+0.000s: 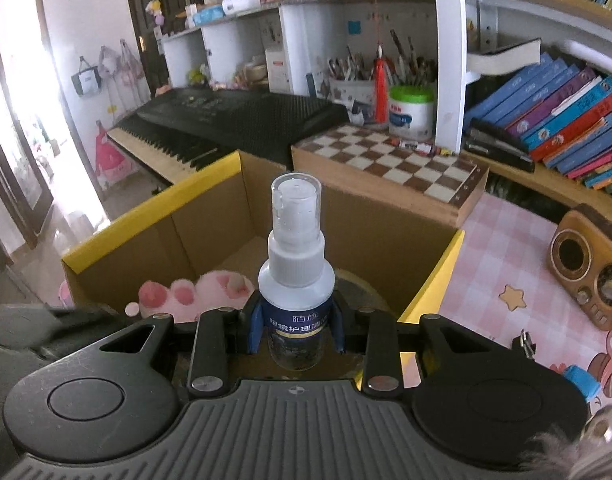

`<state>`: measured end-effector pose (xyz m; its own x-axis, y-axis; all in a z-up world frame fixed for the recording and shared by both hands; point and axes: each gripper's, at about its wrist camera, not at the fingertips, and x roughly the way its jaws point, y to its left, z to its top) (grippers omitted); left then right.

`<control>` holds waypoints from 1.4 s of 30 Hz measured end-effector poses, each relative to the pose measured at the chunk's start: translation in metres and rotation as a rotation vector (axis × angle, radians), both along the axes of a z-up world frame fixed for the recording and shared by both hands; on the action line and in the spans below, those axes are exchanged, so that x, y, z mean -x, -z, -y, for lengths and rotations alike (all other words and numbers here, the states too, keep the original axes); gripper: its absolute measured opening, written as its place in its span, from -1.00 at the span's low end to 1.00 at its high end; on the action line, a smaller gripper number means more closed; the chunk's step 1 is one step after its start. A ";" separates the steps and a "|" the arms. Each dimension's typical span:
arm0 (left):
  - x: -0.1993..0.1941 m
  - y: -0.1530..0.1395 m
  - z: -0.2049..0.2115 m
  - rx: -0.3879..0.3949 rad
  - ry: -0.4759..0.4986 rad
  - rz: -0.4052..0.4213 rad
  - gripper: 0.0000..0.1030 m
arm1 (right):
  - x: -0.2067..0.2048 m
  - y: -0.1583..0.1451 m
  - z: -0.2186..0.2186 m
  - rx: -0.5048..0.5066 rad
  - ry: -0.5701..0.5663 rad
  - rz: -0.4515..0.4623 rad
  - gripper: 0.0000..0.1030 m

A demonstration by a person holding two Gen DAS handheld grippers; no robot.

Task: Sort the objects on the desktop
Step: 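Lower the spray bottle into the yellow box with the right gripper while the left lowers the plug, then open both grippers and raise them out of the yellow box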

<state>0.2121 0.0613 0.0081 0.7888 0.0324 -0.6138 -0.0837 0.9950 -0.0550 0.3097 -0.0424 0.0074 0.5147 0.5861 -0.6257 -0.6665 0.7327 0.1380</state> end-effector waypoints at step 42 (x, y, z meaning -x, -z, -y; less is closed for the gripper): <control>0.102 -0.044 -0.036 -0.020 -0.117 0.230 0.75 | 0.085 -0.047 0.045 -0.092 0.237 0.191 0.48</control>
<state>0.1097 0.0975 0.0526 0.8978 0.1422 -0.4168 -0.1862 0.9803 -0.0666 0.2247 -0.0872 0.0542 0.7468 0.4857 -0.4543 -0.4990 0.8608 0.1000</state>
